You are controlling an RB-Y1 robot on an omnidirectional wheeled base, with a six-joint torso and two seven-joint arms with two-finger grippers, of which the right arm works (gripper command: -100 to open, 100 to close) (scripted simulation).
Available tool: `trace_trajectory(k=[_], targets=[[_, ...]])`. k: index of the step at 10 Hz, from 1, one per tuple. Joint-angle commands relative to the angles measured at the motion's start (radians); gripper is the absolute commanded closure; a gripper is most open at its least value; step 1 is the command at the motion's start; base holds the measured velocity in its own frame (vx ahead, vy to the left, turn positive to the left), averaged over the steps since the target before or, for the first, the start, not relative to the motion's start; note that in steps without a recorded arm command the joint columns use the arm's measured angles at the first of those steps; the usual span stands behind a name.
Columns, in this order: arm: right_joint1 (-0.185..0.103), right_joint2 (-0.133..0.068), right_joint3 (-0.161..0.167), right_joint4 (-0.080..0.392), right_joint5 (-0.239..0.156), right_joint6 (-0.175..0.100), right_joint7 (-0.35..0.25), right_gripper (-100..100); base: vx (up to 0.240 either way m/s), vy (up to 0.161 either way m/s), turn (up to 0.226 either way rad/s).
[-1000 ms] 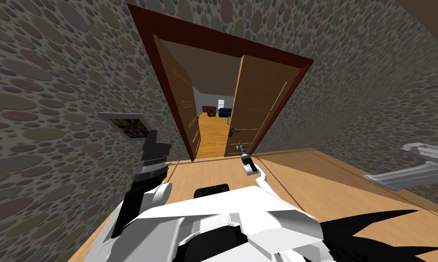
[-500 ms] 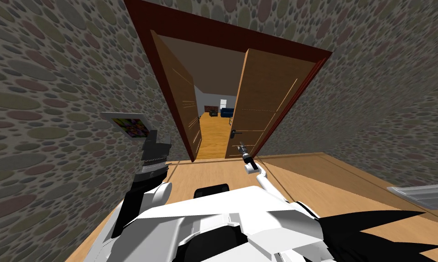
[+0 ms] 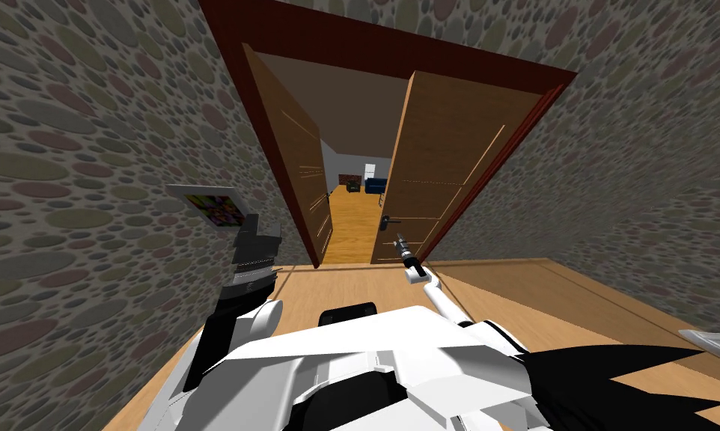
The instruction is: Push the door open
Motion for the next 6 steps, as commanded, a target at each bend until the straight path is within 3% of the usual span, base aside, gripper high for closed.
trace_trajectory(k=[1,6], targets=[[-0.019,-0.014,0.004,0.043,-0.011,-0.008,-0.008,-100,0.084,-0.05,0.059],[-0.07,-0.055,0.012,0.15,-0.044,-0.019,-0.03,-100,0.083,-0.059,0.053]])
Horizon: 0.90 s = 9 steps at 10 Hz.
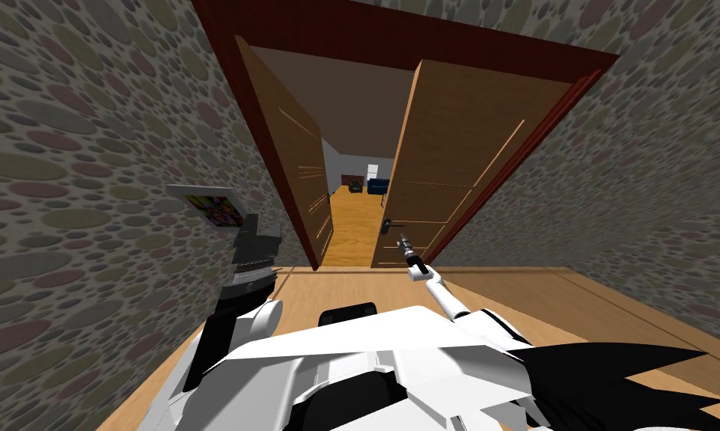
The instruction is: Push the door open
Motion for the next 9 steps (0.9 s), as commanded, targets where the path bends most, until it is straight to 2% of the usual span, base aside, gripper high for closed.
trace_trajectory(k=[1,2,3,4,9], targets=[[-0.015,-0.015,0.002,0.036,-0.013,-0.003,-0.007,-100,0.124,-0.081,0.078],[-0.025,-0.023,0.004,0.056,-0.019,-0.006,-0.011,-100,0.108,-0.081,0.059],[-0.019,-0.017,0.003,0.046,-0.015,-0.008,-0.008,-100,0.046,-0.038,0.015],[-0.025,-0.015,-0.001,0.054,-0.015,-0.005,-0.006,-100,0.126,-0.022,0.034],[-0.046,-0.004,-0.018,0.075,-0.014,0.005,0.005,-100,0.194,-0.052,0.041]])
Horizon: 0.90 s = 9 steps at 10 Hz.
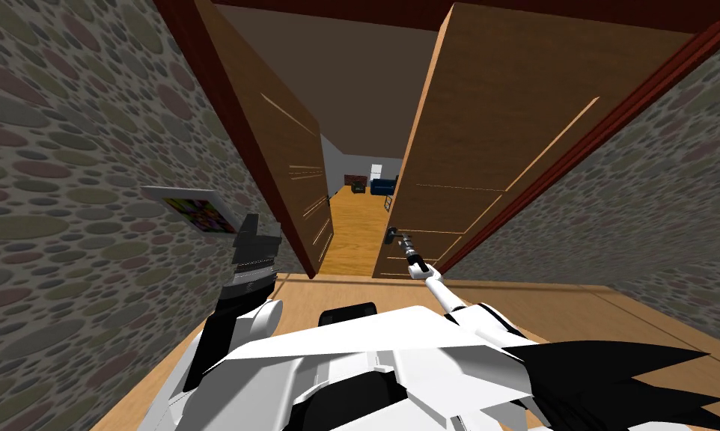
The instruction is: Push the door open
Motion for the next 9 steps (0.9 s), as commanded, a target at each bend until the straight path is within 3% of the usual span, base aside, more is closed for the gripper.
trace_trajectory(k=[1,3,4,9], targets=[[-0.004,0.004,-0.006,0.003,0.0,0.005,0.005,-100,0.205,-0.051,0.043],[-0.006,0.004,-0.007,0.006,0.0,0.005,0.005,-100,0.137,-0.033,0.018],[-0.006,0.004,-0.007,0.006,0.0,0.005,0.005,100,-0.01,0.002,-0.004],[-0.006,0.004,-0.007,0.006,0.0,0.005,0.005,100,-0.008,0.001,0.004]])
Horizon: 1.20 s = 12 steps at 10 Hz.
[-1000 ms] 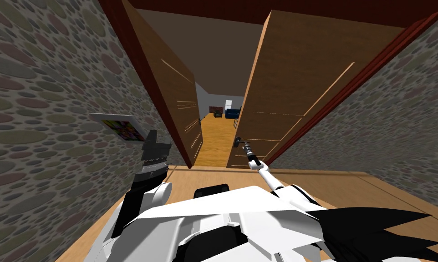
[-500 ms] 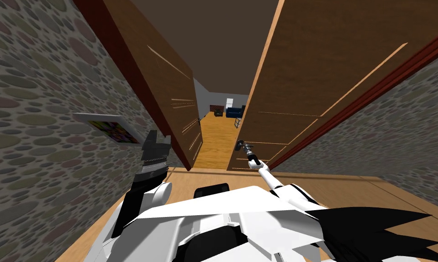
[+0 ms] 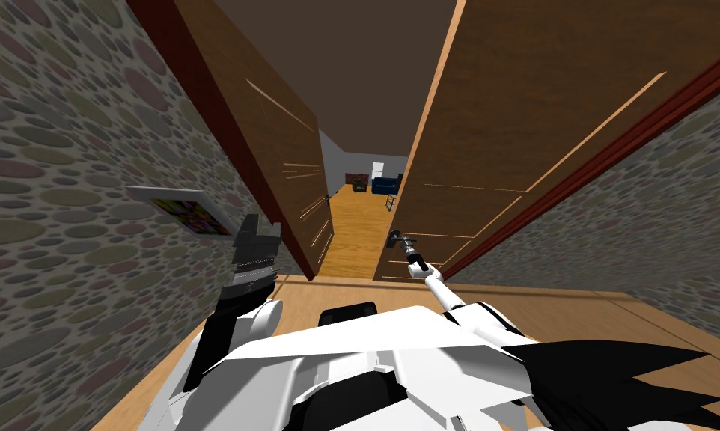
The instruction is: Push the door open
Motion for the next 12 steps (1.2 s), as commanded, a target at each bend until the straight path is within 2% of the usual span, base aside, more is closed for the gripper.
trace_trajectory(k=[1,7,12], targets=[[-0.003,0.003,-0.012,0.007,-0.001,0.001,0.008,100,0.101,0.007,-0.045],[-0.014,0.011,-0.051,0.032,-0.006,0.002,0.032,100,0.163,0.027,-0.048],[-0.031,0.023,-0.108,0.067,-0.014,0.005,0.069,100,0.191,0.028,-0.072]])
